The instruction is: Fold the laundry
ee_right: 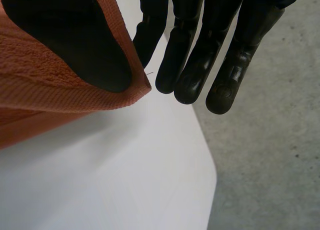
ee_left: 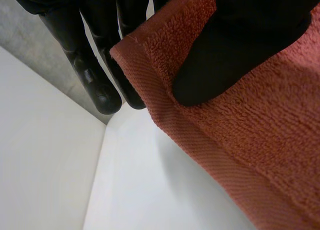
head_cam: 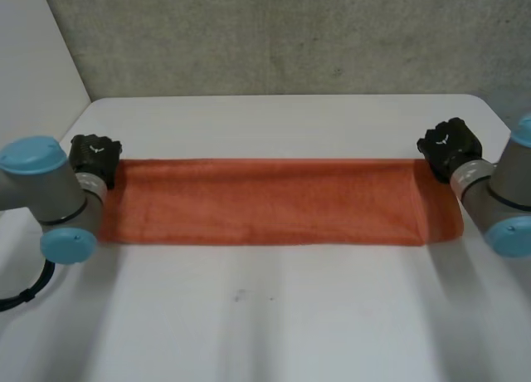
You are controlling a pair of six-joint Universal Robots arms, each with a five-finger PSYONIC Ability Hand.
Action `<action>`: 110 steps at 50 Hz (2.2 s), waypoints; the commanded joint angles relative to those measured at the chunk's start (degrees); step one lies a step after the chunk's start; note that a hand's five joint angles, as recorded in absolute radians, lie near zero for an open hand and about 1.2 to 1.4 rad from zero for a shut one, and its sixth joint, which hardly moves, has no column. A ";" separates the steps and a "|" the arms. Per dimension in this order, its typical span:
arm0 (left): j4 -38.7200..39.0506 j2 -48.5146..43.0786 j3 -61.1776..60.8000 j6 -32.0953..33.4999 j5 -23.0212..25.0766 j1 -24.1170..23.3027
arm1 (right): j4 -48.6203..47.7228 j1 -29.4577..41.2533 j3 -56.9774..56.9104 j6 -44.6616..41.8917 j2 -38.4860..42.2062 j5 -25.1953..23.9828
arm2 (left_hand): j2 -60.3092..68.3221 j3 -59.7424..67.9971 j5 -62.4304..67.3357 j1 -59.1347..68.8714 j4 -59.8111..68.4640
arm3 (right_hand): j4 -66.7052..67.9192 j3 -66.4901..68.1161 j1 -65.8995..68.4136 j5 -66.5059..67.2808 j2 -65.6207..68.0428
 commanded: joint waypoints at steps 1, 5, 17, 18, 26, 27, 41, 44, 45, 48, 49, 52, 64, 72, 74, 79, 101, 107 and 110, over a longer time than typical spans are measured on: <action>3.67 -5.40 4.01 4.09 1.52 -0.77 | -5.40 1.62 -8.73 -0.52 8.55 1.77 | 10.20 10.27 10.74 11.62 10.29 | 11.63 12.33 23.58 12.74 11.99; 5.35 -5.67 2.96 4.18 4.94 -1.39 | -5.93 2.50 -10.31 -0.17 9.69 4.83 | -55.74 -55.67 -55.20 -54.32 -55.65 | -58.37 -57.67 -46.42 -57.26 -58.01; 5.17 3.63 -4.49 3.91 6.71 -3.06 | -5.32 2.68 -0.55 8.71 -5.42 6.16 | -59.80 -59.73 -59.26 -58.38 -59.71 | -58.37 -57.67 -46.42 -57.26 -58.01; 5.09 6.52 -6.78 3.74 6.63 -2.97 | -5.06 2.68 1.97 11.06 -8.47 6.25 | -59.80 -59.73 -59.26 -58.38 -59.71 | -58.37 -57.67 -46.42 -57.26 -58.01; 4.47 22.34 -22.32 0.94 6.27 -2.71 | -1.02 2.33 16.47 18.19 -20.96 3.45 | -59.80 -59.73 -59.26 -58.38 -59.71 | -58.37 -57.67 -46.42 -57.26 -58.01; 4.47 22.37 -22.36 0.92 6.27 -2.71 | 0.64 2.15 18.50 18.81 -22.72 2.30 | -59.80 -59.73 -59.26 -58.38 -59.71 | -58.37 -57.67 -46.42 -57.26 -58.01; 1.31 34.50 -36.60 -23.95 4.34 -3.68 | 8.75 -6.99 26.60 22.24 -25.29 -7.90 | -59.80 -59.73 -59.26 -58.38 -59.71 | -37.93 -37.24 -25.98 -36.83 -37.57; 0.69 34.06 -36.77 -28.17 2.23 -3.76 | 7.87 -9.19 26.78 22.33 -23.00 -10.28 | -59.80 -59.73 -59.26 -58.38 -59.71 | -36.59 -35.89 -24.63 -35.48 -36.22; 0.69 33.62 -36.77 -29.39 1.10 -3.76 | 7.08 -9.88 26.78 22.42 -21.44 -11.23 | -59.80 -59.73 -59.26 -58.38 -59.71 | -36.42 -35.72 -24.47 -35.31 -36.06; 0.78 32.57 -36.77 -29.66 -0.31 -3.76 | 5.50 -10.33 26.78 22.33 -19.06 -12.21 | -59.80 -59.73 -59.26 -58.38 -59.71 | -36.42 -35.72 -24.47 -35.31 -36.06; 0.78 32.56 -36.77 -29.66 -0.32 -3.76 | 4.80 -10.50 26.69 22.33 -18.18 -12.47 | -59.80 -59.73 -59.26 -58.38 -59.71 | -36.42 -35.72 -24.47 -35.31 -36.06; 0.78 32.48 -36.86 -29.75 -0.85 -3.76 | 4.09 -10.51 26.60 22.07 -17.20 -12.56 | -59.80 -59.73 -59.26 -58.38 -59.71 | -36.42 -35.72 -24.47 -35.31 -36.06; 1.22 32.48 -37.74 -29.84 -0.76 -3.76 | 1.36 -10.51 24.24 21.72 -12.37 -12.65 | -59.80 -59.73 -59.26 -58.38 -59.71 | -25.02 -24.33 -13.07 -23.92 -24.66; 1.22 32.39 -37.83 -29.84 -0.76 -3.85 | 1.98 -10.51 21.16 21.63 -8.77 -12.13 | -59.80 -59.73 -59.26 -58.38 -59.71 | -8.84 -8.15 3.11 -7.74 -8.48; 1.22 32.48 -37.83 -29.84 -0.76 -3.85 | 2.07 -10.51 20.72 21.63 -8.32 -12.12 | -59.80 -59.73 -59.26 -58.38 -59.71 | -6.98 -6.29 4.97 -5.88 -6.62; 1.22 32.56 -38.27 -29.84 -0.76 -3.76 | 1.98 -10.77 20.45 21.63 -8.15 -12.12 | -59.80 -59.73 -59.26 -58.38 -59.71 | 2.27 2.97 14.22 3.38 2.63; 1.22 33.00 -39.06 -29.84 -0.67 -4.55 | 2.15 -26.24 17.46 10.55 -12.98 1.94 | -59.80 -59.73 -59.26 -58.38 -59.71 | 11.63 12.33 23.58 12.74 11.99; 1.13 33.00 -39.06 -29.84 -0.76 -4.64 | 2.07 -23.62 15.62 13.08 -14.73 1.68 | -59.80 -59.73 -59.26 -58.38 -59.71 | 11.63 12.33 23.58 12.74 11.99; 1.22 33.00 -39.14 -29.84 -0.76 -4.64 | 1.89 -17.14 15.01 18.18 -17.80 1.07 | -59.80 -59.73 -59.26 -58.38 -59.71 | 11.63 12.33 23.58 12.74 11.99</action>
